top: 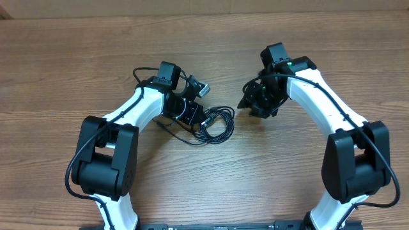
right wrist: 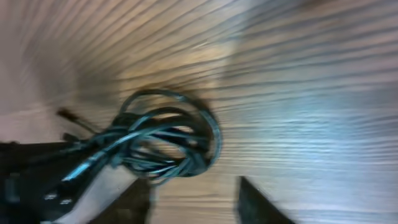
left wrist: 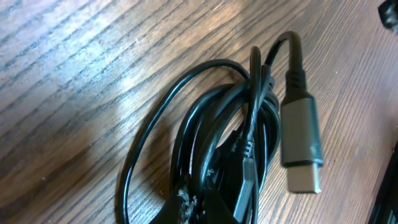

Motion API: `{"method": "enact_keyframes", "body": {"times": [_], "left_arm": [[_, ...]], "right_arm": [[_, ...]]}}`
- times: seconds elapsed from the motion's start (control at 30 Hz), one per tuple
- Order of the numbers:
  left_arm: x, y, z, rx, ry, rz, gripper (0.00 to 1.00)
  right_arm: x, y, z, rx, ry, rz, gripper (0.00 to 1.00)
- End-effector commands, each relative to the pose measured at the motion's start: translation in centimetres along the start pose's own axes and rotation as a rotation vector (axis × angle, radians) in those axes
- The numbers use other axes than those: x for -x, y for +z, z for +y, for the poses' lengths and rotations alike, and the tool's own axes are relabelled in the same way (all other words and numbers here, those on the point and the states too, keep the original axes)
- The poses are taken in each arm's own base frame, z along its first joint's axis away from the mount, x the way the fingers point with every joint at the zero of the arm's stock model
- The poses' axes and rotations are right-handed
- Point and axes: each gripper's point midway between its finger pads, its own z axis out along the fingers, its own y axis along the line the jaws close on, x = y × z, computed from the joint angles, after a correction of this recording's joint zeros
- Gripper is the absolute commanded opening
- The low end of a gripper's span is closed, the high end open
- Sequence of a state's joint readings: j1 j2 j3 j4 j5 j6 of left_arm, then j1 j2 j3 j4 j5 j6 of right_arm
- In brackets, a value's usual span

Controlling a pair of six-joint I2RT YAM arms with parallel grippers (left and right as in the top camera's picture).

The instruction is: Untangle cables

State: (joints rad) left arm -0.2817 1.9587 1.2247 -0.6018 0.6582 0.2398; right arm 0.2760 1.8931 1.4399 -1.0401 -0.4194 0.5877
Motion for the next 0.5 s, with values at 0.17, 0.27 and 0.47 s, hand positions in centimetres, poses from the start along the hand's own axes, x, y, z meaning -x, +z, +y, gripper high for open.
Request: {"method": "enact_keyframes", "body": {"times": [0.17, 0.27, 0.47], "left_arm": [[1.2, -0.3, -0.7, -0.042, 0.021, -0.031, 0.04], [1.2, -0.3, -0.7, -0.042, 0.021, -0.03, 0.04], [1.2, -0.3, -0.7, -0.042, 0.02, -0.03, 0.04]], "right_arm": [[-2.0, 2.6, 3.5, 0.044, 0.038, -0.038, 0.29], [-2.3, 3.8, 4.2, 0.051, 0.048, -0.065, 0.29], [-1.7, 5.0, 4.6, 0.025, 0.086, -0.164, 0.27]]}}
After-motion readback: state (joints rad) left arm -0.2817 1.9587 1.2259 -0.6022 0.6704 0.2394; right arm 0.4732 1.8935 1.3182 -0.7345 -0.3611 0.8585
